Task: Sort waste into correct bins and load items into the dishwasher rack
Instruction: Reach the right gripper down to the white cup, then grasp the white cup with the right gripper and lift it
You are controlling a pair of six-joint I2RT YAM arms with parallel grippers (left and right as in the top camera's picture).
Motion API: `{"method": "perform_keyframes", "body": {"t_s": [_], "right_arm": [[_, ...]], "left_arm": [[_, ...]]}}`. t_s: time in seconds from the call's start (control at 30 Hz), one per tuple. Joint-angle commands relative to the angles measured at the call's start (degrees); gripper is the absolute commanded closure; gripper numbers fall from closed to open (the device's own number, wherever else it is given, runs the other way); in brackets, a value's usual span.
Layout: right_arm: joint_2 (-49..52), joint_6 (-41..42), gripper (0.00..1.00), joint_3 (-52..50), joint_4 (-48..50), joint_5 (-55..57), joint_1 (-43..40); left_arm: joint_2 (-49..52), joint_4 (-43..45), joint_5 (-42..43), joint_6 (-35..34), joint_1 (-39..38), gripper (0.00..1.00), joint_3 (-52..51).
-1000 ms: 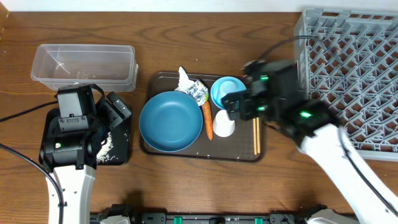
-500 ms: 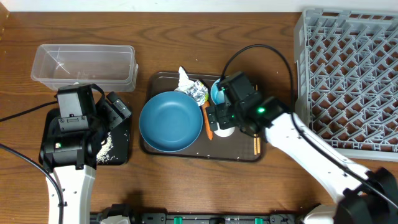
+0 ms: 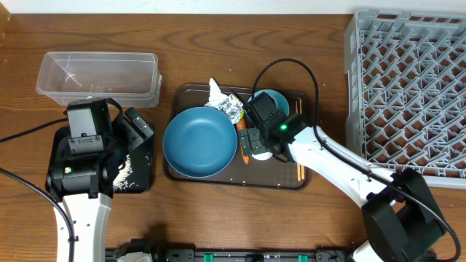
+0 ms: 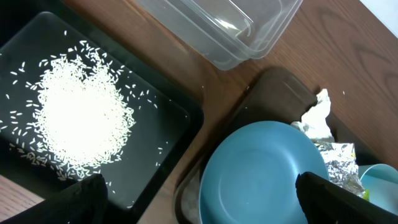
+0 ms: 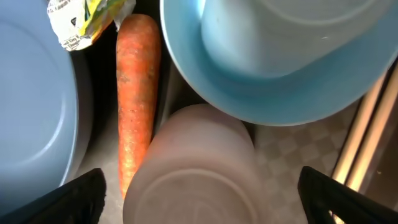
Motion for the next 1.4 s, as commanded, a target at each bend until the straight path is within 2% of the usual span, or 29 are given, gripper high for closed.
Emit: {"method": "perform_keyframes", "body": {"t_s": [0.0, 0.2, 0.37, 0.5, 0.7, 0.93, 1.13, 1.37], "right_arm": [[0.44, 0.96, 0.08, 1.11, 0.57, 1.16, 0.85], [0.44, 0.94, 0.25, 1.11, 0.76, 1.16, 1.05], [0.44, 0.94, 0.33, 1.11, 0.24, 1.14, 1.05], [0.39, 0.94, 0.43, 1.11, 0.22, 1.14, 1.05], [-2.51, 0.81, 0.47, 1.14, -0.52, 1.14, 0.68], [-12.31, -1.18, 0.48, 1.18, -3.52, 1.16, -1.60], [-22.32, -2.73, 0.48, 1.18, -5.97, 4.20, -9.18], [-29.24, -3.34, 0.48, 1.18, -5.31, 5.18, -29.40]], "left_arm": [[0.20, -0.15, -0.50, -0.09, 0.24, 0.01, 0.98], [0.20, -0.15, -0.50, -0.09, 0.24, 0.00, 0.98], [0.20, -0.15, -0.50, -0.09, 0.24, 0.01, 0.98], [0.20, -0.15, -0.50, -0.09, 0.24, 0.00, 0.98], [0.20, -0.15, -0.50, -0.09, 0.24, 0.00, 0.98], [0.20, -0.15, -0.50, -0.09, 0.24, 0.00, 0.98], [0.20, -0.15, -0.50, -0.09, 0.24, 0.00, 0.98], [0.20, -0.15, -0.50, -0.09, 0.24, 0.00, 0.98]]}}
